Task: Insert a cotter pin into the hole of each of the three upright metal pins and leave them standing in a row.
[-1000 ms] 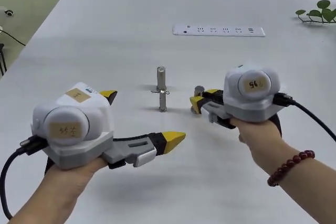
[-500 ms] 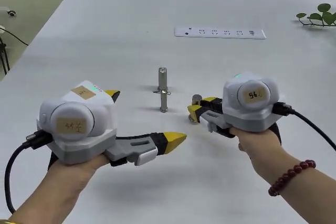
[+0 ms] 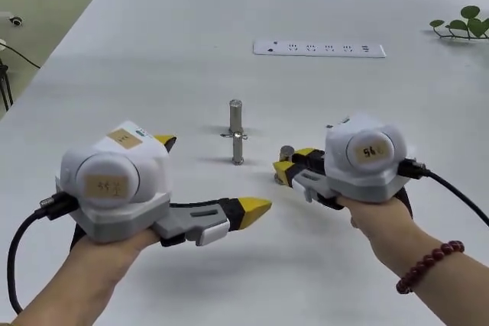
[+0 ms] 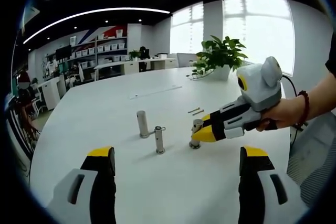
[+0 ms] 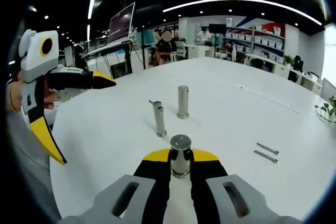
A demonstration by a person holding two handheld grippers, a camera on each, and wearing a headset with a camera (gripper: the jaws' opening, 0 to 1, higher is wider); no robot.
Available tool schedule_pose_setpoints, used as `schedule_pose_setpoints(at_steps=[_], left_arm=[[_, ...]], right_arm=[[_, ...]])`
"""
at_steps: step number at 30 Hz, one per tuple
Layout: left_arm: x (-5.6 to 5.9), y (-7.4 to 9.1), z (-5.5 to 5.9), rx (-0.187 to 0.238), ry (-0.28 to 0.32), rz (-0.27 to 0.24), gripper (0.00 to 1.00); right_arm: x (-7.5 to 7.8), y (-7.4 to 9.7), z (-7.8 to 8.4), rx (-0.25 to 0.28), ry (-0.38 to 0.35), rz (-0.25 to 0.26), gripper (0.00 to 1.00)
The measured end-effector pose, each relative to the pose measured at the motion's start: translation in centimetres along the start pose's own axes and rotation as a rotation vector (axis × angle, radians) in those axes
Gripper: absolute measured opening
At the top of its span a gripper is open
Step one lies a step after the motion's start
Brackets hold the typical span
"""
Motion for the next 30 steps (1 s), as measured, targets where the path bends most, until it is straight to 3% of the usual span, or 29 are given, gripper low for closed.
schedule_pose_setpoints(at_steps=[15, 21, 30], left_arm=[[0.1, -0.1, 0.1, -0.01, -0.007, 0.002, 0.98], [0.2, -0.1, 0.1, -0.011, -0.012, 0.007, 0.98], [0.4, -0.3, 0.0, 0.0, -0.01, 0.014, 0.99]], right_arm=[[-0.2, 0.3, 0.0, -0.004, -0.012, -0.009, 0.12], [-0.1, 1.2, -0.1, -0.005, -0.064, -0.025, 0.14], [1.1, 3.0, -0.6, 0.002, -0.059, -0.038, 0.18]])
Point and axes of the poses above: the centre of the closed fingertips' face, and the gripper's own axes: y roughly backward along the fingers, x roughly to its right, z roughly out of its underside, the point moved 8 cm from there along y, roughly backward along the fingers, and after that the axes turned 3 degrees about y, right-handed, at the moved point
